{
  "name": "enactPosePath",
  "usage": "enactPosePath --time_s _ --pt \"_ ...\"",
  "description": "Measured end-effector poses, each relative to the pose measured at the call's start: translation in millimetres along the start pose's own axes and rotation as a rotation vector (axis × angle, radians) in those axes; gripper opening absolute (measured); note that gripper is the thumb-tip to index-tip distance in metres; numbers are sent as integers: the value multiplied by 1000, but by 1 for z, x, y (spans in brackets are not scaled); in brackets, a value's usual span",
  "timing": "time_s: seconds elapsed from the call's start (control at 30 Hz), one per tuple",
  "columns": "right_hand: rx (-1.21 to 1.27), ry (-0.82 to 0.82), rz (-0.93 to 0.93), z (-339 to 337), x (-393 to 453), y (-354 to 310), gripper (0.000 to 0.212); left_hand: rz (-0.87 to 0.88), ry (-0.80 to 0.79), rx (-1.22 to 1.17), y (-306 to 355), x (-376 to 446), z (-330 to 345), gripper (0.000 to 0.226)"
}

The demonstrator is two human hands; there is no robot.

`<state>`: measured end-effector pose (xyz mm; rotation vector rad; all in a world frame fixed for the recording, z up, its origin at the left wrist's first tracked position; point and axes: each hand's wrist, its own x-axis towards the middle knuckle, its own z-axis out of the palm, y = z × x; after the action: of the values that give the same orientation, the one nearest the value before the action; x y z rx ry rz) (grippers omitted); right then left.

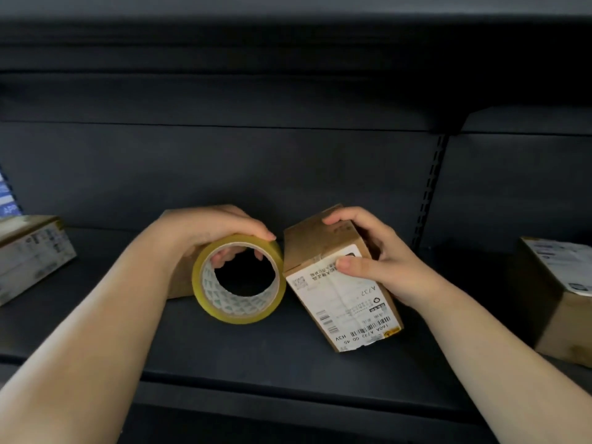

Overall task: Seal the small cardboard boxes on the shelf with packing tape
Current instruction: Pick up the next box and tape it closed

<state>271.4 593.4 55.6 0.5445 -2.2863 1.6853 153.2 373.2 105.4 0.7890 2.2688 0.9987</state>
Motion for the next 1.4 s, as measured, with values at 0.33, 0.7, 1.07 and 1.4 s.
enactPosePath --time_s 0.33,0.7,1.07,1.4 --pt "-252 -162 105 -24 -3 -19 54 -103 69 332 48 8 5 38" --pt "-1128 -615 396 2 59 -68 97 -130 34 556 81 25 11 29" --pt "-764 -359 186 -37 36 -51 87 480 -372 -461 -18 26 -3 38" --pt "-117 -92 -74 -56 17 -42 66 421 -197 -408 -17 -3 -37 42"
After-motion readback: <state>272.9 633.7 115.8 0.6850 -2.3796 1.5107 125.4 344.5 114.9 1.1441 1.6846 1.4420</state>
